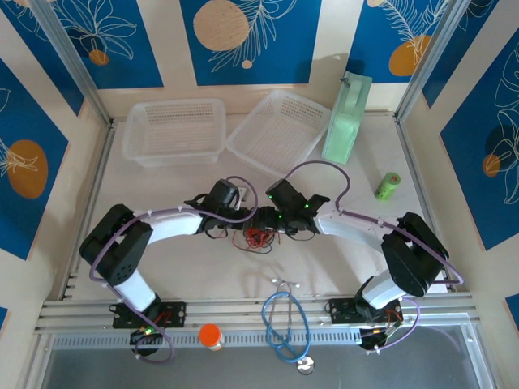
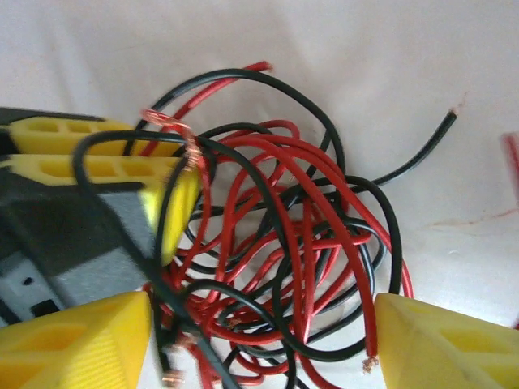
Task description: Untangle the cables
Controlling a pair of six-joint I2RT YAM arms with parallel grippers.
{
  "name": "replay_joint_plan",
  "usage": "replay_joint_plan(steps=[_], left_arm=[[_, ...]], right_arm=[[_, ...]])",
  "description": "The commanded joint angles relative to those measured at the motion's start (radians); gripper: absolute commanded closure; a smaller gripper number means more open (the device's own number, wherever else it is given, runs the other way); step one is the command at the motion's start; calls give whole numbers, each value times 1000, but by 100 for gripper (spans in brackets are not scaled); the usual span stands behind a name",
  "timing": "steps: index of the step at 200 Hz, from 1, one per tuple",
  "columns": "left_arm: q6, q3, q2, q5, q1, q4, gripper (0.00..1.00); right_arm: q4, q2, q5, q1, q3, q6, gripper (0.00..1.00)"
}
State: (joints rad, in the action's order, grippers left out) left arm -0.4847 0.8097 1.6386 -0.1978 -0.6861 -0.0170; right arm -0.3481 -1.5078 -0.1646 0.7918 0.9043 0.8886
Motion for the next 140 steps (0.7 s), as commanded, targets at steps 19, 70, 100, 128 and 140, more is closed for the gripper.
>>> replay_joint_plan(steps=[19,70,100,128,140], left_arm=[[-69,-73,-98,30,-10,-58,94],[-170,-175,-224,91,-10,-115,100],[-204,-247,-293,124,-10,-147,98],[-225,-313,-368,199,-10,-132,93],[-236,-340,-402,246,-10,-115,91]], right_arm=[[12,-23,24,-3,-34,83,30],[82,-96,80,-3,-50,125,46],[101,-132,112,-15,-47,133,74],[86,-120,118,-41,-62,145,94],[87,-105,126,-59,-79,147,99]])
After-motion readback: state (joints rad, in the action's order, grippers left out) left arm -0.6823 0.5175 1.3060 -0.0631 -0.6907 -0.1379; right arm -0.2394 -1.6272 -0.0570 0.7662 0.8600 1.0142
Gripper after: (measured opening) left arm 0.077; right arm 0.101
